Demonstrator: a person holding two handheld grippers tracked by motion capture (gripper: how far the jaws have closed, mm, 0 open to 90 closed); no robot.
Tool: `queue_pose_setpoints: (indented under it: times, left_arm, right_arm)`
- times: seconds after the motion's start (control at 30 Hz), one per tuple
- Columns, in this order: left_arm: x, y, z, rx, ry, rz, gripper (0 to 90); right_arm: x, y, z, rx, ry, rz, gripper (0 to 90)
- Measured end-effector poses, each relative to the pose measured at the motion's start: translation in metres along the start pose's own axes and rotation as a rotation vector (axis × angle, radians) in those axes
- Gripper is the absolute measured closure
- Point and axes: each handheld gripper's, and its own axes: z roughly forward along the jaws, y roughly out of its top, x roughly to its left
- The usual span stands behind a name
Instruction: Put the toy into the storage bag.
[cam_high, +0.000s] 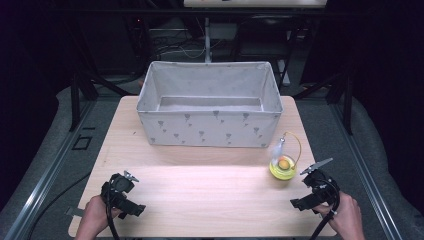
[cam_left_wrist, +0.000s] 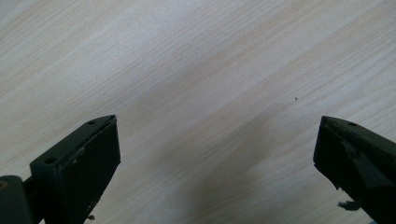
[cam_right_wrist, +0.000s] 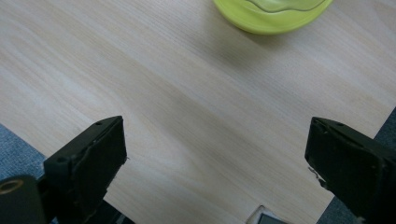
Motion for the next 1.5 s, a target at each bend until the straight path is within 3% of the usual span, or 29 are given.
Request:
queue_pose_setpoints:
  times: [0.43, 0.57, 1.17, 1.5]
  left_arm:
    - [0.000, 0.000, 0.000, 0.001, 0.002, -0.001, 0.6]
    - [0.000, 0.000, -0.001, 0.002, 0.002, -0.001, 0.6]
    - [-0.001, 0.000, 0.000, 0.003, 0.005, 0.005, 0.5]
    - [-0.001, 0.000, 0.000, 0.004, 0.003, 0.001, 0.4]
  right_arm:
    - [-0.002, 0.021, -0.026, -0.021, -0.001, -0.043, 2.6]
    - [-0.004, 0.030, -0.031, -0.027, -0.020, -0.049, 1.2]
    - [-0.014, 0.068, -0.047, -0.015, -0.024, -0.086, 0.0]
    - [-0.017, 0.090, -0.061, -0.007, -0.035, -0.126, 16.7]
